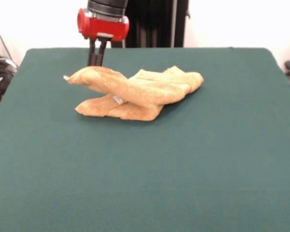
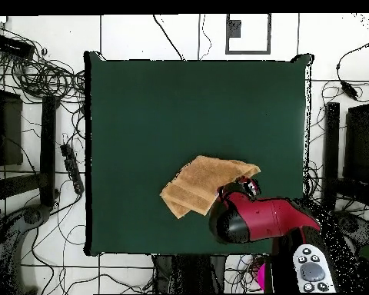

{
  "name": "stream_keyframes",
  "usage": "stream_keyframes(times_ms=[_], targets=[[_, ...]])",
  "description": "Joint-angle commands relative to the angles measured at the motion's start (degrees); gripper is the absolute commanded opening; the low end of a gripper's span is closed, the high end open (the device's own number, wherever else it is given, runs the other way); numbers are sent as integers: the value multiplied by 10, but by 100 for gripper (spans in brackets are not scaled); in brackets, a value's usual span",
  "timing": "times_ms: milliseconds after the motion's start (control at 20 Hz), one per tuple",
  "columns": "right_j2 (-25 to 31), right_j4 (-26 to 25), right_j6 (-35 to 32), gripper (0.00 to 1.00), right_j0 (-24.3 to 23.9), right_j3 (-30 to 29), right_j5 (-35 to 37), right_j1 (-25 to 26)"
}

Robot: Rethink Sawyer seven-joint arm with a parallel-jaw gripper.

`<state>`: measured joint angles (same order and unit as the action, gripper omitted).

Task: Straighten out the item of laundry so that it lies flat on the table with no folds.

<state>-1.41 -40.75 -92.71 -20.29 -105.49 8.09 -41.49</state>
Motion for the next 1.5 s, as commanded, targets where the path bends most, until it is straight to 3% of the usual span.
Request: stream_keyframes(times_ms=[50, 250, 700, 900, 1050, 1350, 1500], targets=[[12, 40, -121, 0, 30, 39, -89, 33], [10, 55, -121, 0, 37, 35, -128, 34], [-10, 110, -115, 0, 49, 80, -190, 112], [5, 122, -107, 0, 35, 87, -192, 125], [14, 130, -98, 0, 32, 99, -165, 132], [69, 151, -36, 0, 6, 100, 11, 117], [52, 172, -49, 0, 22, 98, 41, 102]])
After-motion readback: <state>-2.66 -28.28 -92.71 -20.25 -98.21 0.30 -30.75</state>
